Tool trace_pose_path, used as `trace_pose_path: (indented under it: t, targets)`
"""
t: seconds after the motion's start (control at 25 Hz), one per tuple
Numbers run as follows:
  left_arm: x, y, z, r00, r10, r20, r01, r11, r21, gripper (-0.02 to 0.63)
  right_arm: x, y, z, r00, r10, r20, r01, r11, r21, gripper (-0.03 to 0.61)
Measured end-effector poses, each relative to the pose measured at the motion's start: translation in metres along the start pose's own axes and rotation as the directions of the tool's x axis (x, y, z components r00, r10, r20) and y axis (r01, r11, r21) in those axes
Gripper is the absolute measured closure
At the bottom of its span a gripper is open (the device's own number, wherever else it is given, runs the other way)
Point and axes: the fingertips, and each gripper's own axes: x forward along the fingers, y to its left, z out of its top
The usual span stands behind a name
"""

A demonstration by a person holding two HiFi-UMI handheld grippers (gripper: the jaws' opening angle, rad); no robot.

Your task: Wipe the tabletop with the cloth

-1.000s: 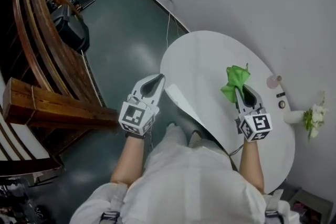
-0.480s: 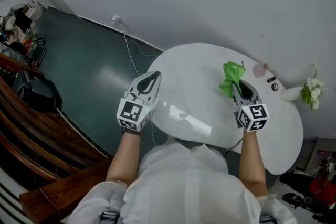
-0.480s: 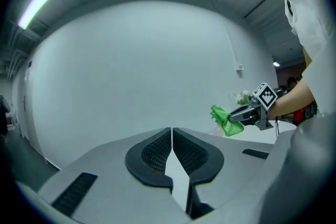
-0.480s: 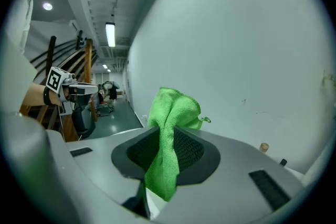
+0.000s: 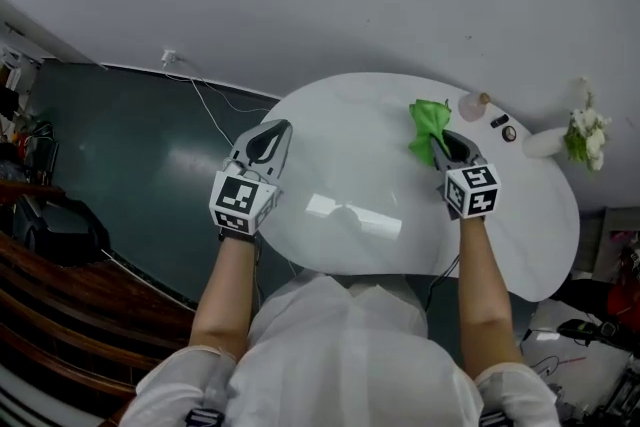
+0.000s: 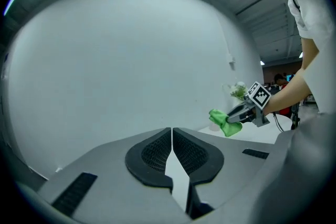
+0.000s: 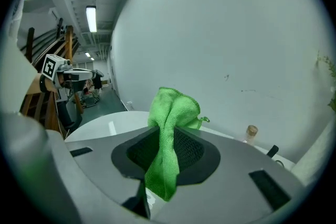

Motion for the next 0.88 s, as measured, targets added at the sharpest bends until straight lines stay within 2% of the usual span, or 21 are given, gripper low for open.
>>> trace_pose_path:
  t: [0.32,0.48,0.72,0.88]
  targets:
    - [0.034,-0.009,-0.028,0.996,0.032,-0.078,-0.034,0.999,-0.029,0.589,0.055,-0.076,-0.04,0.985,-0.051,-0.163,0.06,0.997,0.048,0.5]
    - [0.043,-0.004,-0.037,0.993,0.061,-0.099,-0.066,0.997,-0.046,0.589,0.088,-0.093,-0.055,0.969,-0.066,-0.236,0.084,0.994,0.065,0.499]
    - [0.06,0.007,-0.04,0.991,0.099,-0.089,-0.105,0.992,-0.073,0.589,0.125,-0.118,-0.074,0.935,-0.128,-0.33,0.156,0.986,0.059,0.499]
    - [0.057,0.017,-0.045,0.99,0.116,-0.084,-0.124,0.988,-0.093,0.589,0.135,-0.128,-0.084,0.899,-0.201,-0.39,0.235,0.971,0.041,0.499]
